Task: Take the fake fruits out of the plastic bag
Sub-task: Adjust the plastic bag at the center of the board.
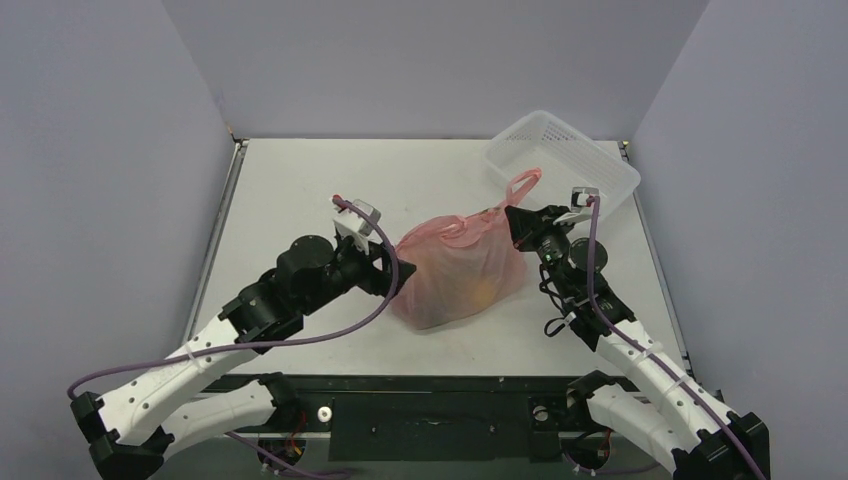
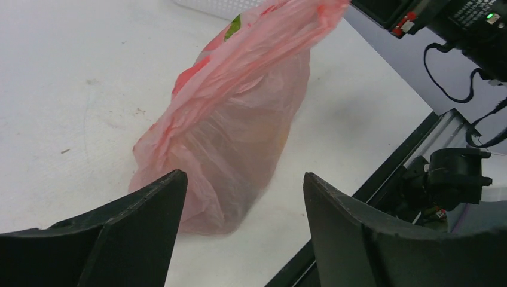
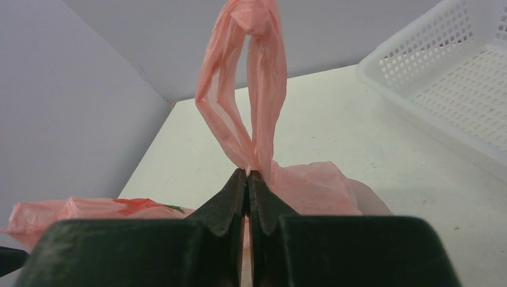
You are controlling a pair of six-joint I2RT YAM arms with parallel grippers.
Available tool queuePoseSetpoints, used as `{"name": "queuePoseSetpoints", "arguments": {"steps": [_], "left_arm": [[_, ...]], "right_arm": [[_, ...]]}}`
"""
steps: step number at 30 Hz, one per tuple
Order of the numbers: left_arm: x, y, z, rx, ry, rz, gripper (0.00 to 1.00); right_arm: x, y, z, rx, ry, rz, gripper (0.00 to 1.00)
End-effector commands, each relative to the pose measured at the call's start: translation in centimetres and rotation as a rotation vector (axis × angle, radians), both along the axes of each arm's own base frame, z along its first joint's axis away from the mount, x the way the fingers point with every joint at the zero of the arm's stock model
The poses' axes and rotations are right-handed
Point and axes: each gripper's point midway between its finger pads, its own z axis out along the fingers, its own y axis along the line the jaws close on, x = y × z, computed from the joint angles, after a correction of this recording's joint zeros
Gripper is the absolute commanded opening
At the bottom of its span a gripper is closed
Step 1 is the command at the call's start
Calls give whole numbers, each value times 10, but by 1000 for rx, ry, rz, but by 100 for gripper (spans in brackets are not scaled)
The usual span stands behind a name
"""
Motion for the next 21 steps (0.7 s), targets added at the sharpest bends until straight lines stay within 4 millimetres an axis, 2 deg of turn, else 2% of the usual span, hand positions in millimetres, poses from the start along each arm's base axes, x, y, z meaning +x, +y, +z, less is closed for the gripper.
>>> {"name": "queuePoseSetpoints", "arguments": {"steps": [1, 4, 9, 13, 14, 15, 16, 17, 18, 19, 21], "left_arm": [[-22, -10, 35, -38, 25, 27, 71], [-16, -13, 31, 170, -46, 120, 75], [16, -17, 49, 393, -210, 411, 78], [33, -42, 55, 456, -274, 449, 81], [37, -45, 62, 450, -290, 469, 82], [41, -52, 57, 474, -298, 481, 84], [45, -52, 63, 473, -316, 512, 85], [49, -57, 59, 493, -322, 521, 87], [53, -58, 63, 485, -330, 536, 88], [56, -62, 60, 495, -331, 538, 86], [62, -67, 58, 492, -328, 547, 76]], "right_arm": [[-7, 8, 32, 8, -80, 61, 0], [-8, 11, 33, 18, -86, 78, 0], [-9, 11, 28, 18, -83, 83, 0], [-10, 10, 29, 17, -87, 81, 0], [-11, 10, 29, 16, -88, 81, 0], [-11, 9, 30, 14, -90, 81, 0], [-11, 9, 30, 15, -92, 80, 0], [-12, 9, 30, 15, -93, 80, 0], [-12, 9, 29, 14, -91, 80, 0], [-12, 9, 28, 14, -90, 80, 0], [-12, 9, 27, 11, -86, 83, 0]]}}
